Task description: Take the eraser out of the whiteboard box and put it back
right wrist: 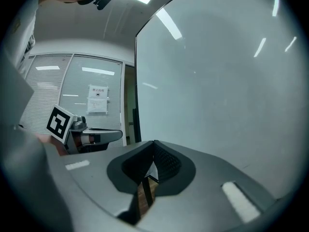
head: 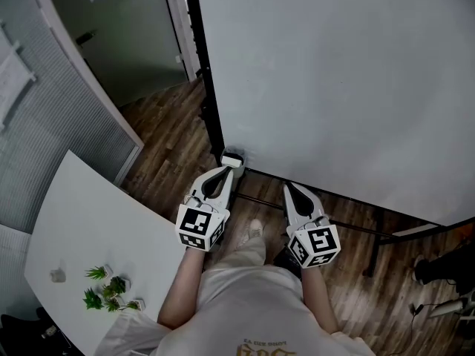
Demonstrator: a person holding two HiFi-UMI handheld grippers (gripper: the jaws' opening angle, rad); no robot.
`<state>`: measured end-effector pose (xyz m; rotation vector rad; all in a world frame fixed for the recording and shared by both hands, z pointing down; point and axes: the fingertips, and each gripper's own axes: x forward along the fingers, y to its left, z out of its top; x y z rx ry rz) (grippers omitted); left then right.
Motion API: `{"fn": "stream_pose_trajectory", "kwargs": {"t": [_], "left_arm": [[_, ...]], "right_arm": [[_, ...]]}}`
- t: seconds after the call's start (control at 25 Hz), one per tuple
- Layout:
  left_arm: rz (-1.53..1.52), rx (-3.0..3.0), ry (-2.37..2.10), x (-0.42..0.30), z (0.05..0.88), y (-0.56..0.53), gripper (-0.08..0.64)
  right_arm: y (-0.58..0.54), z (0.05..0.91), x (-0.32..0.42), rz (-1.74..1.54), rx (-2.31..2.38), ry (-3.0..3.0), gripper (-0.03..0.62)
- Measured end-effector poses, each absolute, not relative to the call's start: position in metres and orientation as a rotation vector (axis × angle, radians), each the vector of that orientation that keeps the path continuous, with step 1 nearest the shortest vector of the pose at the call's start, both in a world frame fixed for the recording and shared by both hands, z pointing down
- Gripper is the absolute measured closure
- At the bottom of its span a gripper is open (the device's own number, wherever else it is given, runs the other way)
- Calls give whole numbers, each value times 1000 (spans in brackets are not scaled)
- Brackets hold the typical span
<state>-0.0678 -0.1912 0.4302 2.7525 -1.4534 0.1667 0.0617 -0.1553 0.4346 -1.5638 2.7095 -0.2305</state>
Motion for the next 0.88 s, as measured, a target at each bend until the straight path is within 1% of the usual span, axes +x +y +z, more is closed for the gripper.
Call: {"fn": "stream_pose_trajectory", "kwargs": {"t": [0.88], "left_arm": [[148, 2720, -1468, -83, 430, -192, 561]], "right_arm": [[-156, 434, 51, -227, -1581, 2723, 580]]}}
